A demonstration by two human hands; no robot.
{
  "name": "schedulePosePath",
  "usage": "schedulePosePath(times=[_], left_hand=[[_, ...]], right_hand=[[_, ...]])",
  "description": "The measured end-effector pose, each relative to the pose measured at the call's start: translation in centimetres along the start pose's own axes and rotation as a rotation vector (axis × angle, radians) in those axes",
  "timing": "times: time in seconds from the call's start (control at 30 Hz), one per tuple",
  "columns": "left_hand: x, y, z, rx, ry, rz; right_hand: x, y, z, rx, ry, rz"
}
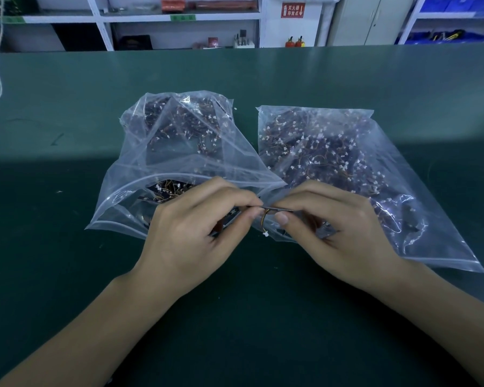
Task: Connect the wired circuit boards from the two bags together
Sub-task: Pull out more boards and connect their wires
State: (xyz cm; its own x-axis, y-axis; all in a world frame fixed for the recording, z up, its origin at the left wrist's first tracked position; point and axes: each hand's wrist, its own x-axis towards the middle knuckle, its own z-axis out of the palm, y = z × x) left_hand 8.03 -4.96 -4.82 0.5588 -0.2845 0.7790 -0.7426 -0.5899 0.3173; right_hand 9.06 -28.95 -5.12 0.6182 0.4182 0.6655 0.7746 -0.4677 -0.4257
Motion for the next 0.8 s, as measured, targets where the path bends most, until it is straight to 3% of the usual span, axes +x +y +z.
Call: schedulePosePath(times=[0.8], left_hand=[[-0.03, -0.04, 0.0, -0.043, -0.061, 0.008]], right_hand=[[0.08, -0.1, -0.04, 0.001, 0.006, 0.002]])
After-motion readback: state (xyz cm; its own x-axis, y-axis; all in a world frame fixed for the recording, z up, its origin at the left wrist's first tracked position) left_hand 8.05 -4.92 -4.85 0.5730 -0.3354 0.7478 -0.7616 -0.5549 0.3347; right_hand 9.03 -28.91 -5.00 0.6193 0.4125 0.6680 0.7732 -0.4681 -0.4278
